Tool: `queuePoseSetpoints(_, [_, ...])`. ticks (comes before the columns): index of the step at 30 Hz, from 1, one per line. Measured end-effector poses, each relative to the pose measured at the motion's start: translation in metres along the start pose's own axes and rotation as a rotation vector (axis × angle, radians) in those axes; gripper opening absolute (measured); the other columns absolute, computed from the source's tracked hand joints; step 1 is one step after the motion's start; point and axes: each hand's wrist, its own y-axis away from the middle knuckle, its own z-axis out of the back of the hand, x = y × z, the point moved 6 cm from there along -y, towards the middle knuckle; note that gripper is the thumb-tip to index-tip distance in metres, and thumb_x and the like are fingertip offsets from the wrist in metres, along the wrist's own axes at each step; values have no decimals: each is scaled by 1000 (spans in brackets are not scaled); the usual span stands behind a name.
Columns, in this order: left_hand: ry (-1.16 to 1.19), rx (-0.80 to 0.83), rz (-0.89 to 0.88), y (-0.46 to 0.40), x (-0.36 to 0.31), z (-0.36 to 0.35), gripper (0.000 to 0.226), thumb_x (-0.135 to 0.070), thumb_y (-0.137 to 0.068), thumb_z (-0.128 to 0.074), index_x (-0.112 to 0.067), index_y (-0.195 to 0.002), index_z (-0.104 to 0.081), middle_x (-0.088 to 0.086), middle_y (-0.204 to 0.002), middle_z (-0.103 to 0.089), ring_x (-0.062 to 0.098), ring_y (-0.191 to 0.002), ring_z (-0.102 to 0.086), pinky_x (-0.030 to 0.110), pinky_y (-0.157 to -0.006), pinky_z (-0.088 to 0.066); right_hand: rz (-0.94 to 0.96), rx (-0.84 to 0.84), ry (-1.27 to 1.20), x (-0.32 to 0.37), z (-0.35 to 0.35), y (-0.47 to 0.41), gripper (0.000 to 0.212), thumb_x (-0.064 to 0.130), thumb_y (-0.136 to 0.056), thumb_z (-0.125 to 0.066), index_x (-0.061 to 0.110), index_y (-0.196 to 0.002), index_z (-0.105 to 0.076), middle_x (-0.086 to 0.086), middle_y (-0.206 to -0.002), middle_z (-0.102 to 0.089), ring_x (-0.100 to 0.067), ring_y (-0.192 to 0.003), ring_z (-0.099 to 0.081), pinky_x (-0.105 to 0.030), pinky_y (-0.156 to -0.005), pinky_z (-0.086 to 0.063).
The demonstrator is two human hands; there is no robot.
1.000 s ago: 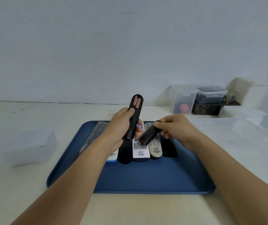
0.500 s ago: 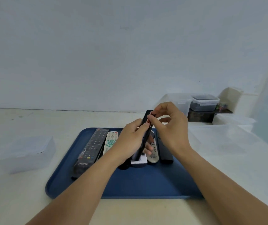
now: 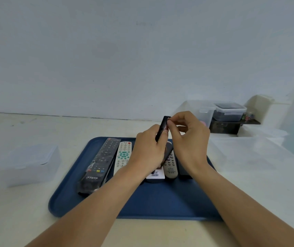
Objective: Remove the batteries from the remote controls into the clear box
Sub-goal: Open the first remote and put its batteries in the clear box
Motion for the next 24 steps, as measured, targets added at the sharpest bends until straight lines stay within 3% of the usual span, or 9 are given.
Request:
queuePoseSetpoints(4, [1,53,5,-2,6,1,29,-31,-106,-47,-10,-89,-57,11,-67,-67,18,-38,-55,35,-39,-46,-58,28,-24,-7,-4,-5,9,9,-90,-69,17,-87,-65,10,-79,-68,-8,-79,-68,-21,-72,-55])
queuePoseSetpoints(6, [-8,84,8,-2,7,-1,27,-32,-106,-46,-12,-93,-58,10,-68,-68,13,-39,-55,33,-40,-48,-102,46,-44,-12,-4,-5,8,12,-89,-69,18,-86,-65,9,-79,-68,-8,-80,-67,-22,-71,-54])
queuePoseSetpoints(10, [17,117,44,0,8,-7,28,-38,-107,-43,-15,-95,-54,12,-72,-69,12,-39,-55,27,-39,-45,-176,63,-129,-19,-5,-6,8,16,-89,-71,21,-87,-65,7,-78,-67,-5,-76,-65,-15,-63,-48])
queuePoseSetpoints(15, [77,126,61,-1,9,-6,27,-39,-107,-42,-19,-92,-51,14,-69,-68,15,-37,-57,26,-39,-45,-322,57,-302,-23,-6,-4,13,13,-83,-78,16,-92,-69,4,-82,-70,-8,-74,-68,-18,-68,-54])
queuePoseSetpoints(17, [134,111,77,-3,9,-5,24,-39,-106,-44,-20,-93,-53,10,-67,-68,18,-40,-59,28,-39,-46,-448,-19,-463,-27,-5,-3,16,7,-82,-80,9,-92,-68,0,-84,-72,-13,-76,-71,-20,-71,-57])
queuePoseSetpoints(20, [385,124,194,-5,12,-6,22,-35,-106,-47,-19,-97,-58,3,-64,-66,21,-44,-57,29,-40,-47,-779,-139,-931,-46,-7,-6,15,-6,-88,-68,4,-97,-61,-11,-87,-68,-19,-77,-68,-26,-73,-61])
queuePoseSetpoints(22, [577,185,275,-5,12,-7,22,-34,-107,-47,-17,-99,-58,7,-66,-66,21,-46,-56,29,-42,-47,-1002,-92,-1184,-53,-16,-3,16,-11,-95,-54,3,-104,-55,-16,-99,-64,-18,-73,-62,-29,-74,-62])
queuePoseSetpoints(24, [686,254,323,-4,12,-9,21,-34,-108,-46,-18,-103,-59,9,-69,-66,21,-48,-55,28,-43,-47,-1147,-19,-1229,-55,-23,4,18,-13,-97,-44,0,-102,-56,-19,-102,-63,-12,-61,-53,-19,-58,-58])
